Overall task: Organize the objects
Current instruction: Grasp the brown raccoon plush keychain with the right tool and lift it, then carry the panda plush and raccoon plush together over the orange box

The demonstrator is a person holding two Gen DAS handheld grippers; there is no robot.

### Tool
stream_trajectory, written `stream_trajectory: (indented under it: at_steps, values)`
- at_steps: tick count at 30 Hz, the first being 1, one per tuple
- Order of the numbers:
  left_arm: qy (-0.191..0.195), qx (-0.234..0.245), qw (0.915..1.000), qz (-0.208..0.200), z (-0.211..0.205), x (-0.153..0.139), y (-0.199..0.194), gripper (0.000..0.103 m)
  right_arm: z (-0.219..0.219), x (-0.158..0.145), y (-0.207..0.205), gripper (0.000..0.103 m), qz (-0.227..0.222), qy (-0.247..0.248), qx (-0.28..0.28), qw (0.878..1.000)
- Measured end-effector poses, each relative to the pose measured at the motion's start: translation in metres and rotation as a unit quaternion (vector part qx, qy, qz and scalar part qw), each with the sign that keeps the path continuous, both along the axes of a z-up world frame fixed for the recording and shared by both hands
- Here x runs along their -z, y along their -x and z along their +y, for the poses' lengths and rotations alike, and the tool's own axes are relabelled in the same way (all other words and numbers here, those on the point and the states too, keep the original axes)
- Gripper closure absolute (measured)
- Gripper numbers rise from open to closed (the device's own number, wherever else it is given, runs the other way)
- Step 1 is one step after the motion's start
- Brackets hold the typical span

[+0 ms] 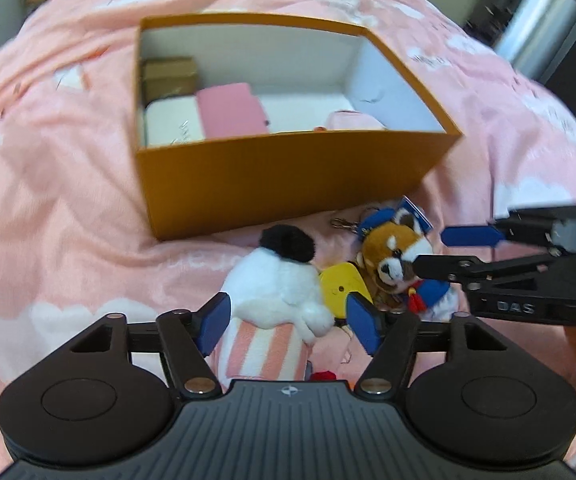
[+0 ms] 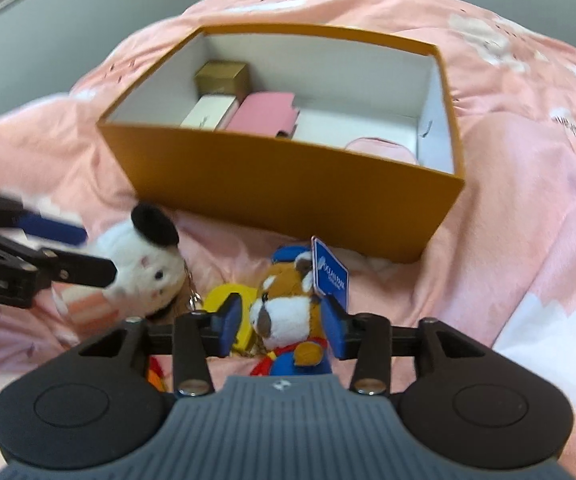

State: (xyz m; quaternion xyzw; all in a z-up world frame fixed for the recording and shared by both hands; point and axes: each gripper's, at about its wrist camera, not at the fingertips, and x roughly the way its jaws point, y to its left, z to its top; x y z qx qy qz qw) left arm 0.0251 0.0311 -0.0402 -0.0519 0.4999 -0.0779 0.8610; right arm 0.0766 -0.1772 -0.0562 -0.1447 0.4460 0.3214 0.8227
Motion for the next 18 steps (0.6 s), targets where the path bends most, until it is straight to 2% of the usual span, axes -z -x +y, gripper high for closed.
stream_trajectory:
  at_steps: [4,10,13,16,18]
  values:
    - [-0.069,0.036,0.9969,0.013,-0.019,0.008,-0.006,0.020,0.008,0.011,0.002,0.056,0.001,0.037,-0.024,0.999]
    - [-0.114,0.052,0.9910,0.047,-0.029,0.023,-0.022,0.017,0.009,0.025,-0.003,0.056,0.016,0.056,-0.028,0.998]
    - [-0.120,0.066,0.9877,0.076,-0.030,0.029,-0.031,0.019,0.010,0.031,-0.009,0.056,0.022,0.056,-0.032,0.998]
    - [-0.128,0.064,0.9860,0.087,-0.029,0.033,-0.036,0.024,0.012,0.035,-0.013,0.055,0.023,0.060,-0.036,0.997]
    - [-0.117,0.058,0.9873,0.091,-0.026,0.035,-0.037,0.026,0.013,0.037,-0.016,0.055,0.023,0.059,-0.038,0.997]
